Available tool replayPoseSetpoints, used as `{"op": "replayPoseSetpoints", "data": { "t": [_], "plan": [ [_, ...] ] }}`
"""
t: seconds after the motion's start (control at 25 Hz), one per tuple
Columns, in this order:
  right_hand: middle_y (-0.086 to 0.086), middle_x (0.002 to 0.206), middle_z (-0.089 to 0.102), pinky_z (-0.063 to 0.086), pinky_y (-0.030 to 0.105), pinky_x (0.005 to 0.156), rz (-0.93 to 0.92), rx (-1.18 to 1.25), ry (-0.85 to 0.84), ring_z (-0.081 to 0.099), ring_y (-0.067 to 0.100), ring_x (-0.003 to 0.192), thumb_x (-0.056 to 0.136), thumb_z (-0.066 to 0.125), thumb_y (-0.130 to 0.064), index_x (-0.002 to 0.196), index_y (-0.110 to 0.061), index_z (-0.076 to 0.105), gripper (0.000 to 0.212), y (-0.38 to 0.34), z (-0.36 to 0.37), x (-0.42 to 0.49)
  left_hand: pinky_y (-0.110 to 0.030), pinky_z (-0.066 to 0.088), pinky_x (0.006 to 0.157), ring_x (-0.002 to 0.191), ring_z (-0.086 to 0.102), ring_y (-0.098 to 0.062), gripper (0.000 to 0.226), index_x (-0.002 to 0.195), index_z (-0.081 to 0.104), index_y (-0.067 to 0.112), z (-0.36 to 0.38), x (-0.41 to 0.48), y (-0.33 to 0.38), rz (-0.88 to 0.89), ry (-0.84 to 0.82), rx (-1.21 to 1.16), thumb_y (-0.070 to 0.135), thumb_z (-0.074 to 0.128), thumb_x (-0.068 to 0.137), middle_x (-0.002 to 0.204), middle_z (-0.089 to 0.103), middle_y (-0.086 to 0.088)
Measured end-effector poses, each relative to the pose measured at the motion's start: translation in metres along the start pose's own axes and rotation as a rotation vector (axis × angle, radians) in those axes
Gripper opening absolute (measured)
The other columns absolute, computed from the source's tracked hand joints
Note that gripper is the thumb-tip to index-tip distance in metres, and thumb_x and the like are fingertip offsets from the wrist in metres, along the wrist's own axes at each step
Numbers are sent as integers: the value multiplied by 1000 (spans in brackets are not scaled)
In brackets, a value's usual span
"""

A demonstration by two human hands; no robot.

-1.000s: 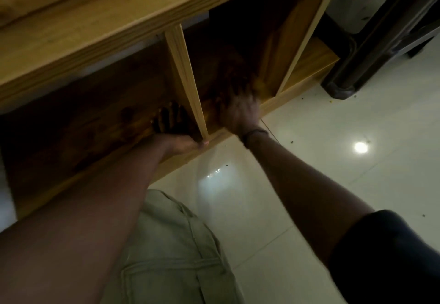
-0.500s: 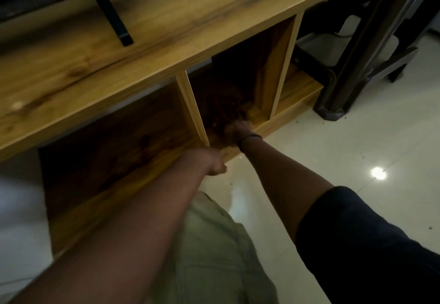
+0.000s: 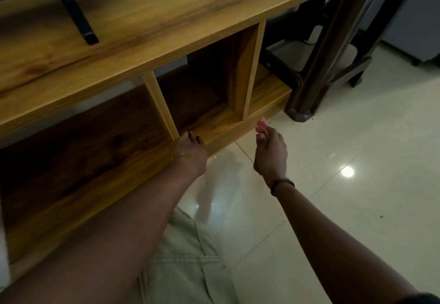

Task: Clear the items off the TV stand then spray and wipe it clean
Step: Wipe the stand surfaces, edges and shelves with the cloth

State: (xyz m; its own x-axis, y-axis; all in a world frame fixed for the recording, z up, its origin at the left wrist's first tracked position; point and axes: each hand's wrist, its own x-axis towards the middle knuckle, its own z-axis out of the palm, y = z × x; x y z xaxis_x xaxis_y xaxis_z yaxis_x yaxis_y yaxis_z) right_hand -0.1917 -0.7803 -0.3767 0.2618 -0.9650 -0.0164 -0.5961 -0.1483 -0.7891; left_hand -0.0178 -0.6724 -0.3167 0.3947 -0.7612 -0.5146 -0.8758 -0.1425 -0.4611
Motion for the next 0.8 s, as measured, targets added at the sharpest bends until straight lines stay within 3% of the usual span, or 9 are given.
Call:
{"op": "replayPoseSetpoints", "data": {
  "t": [0.12,0.2,0.32,0.44,0.56,0.72,0.8],
  "plan": [
    [7,133,61,56,45,95,67,123,-6,61,25,110,110,41,-32,142,-23,52,35,6,-24,8,-68,21,118,154,12,-50,83,164,-3,13,-18,35,12,3,-39,-267,43,48,105,171,1,-18],
    [4,137,58,53,47,102,-22,102,2,59,22,116,110,43,-32,145,-21,51,38,4,-33,25,-65,34,116,150,26,-48,76,165,3,22,-30,59,20,38,-52,-399,34,50,106,168,15,-18],
    [4,139,57,48,51,105,-188,6,-63,55,23,121,109,44,-33,145,-20,53,39,1,-32,53,-51,47,110,138,49,-37,56,157,35,23,-43,84,20,52,-20,-445,20,55,104,152,45,-15],
    [6,147,53,42,53,111,-220,-137,-155,50,27,130,109,44,-37,146,-20,51,42,-3,-25,81,-46,47,110,136,50,-34,51,152,45,21,-48,88,15,41,-30,-499,14,57,103,150,48,-13],
    [3,153,48,35,46,115,-262,-238,-176,45,28,136,108,45,-39,150,-26,46,45,-11,-15,107,-45,47,109,134,51,-34,48,150,47,21,-51,93,14,31,-33,-583,13,55,103,147,50,-13],
    [5,158,42,31,51,119,-259,-304,-130,38,32,143,107,49,-35,154,-23,43,48,-17,-3,135,-45,42,114,140,46,-34,54,155,42,23,-48,98,15,12,-27,-643,12,53,104,154,44,-13],
    [6,159,41,27,54,122,-299,-248,-8,36,33,146,107,49,-33,153,-21,45,48,-21,4,140,-45,42,114,140,45,-34,54,156,40,24,-48,100,15,3,-32,-660,12,52,104,155,43,-12]
  ]
}}
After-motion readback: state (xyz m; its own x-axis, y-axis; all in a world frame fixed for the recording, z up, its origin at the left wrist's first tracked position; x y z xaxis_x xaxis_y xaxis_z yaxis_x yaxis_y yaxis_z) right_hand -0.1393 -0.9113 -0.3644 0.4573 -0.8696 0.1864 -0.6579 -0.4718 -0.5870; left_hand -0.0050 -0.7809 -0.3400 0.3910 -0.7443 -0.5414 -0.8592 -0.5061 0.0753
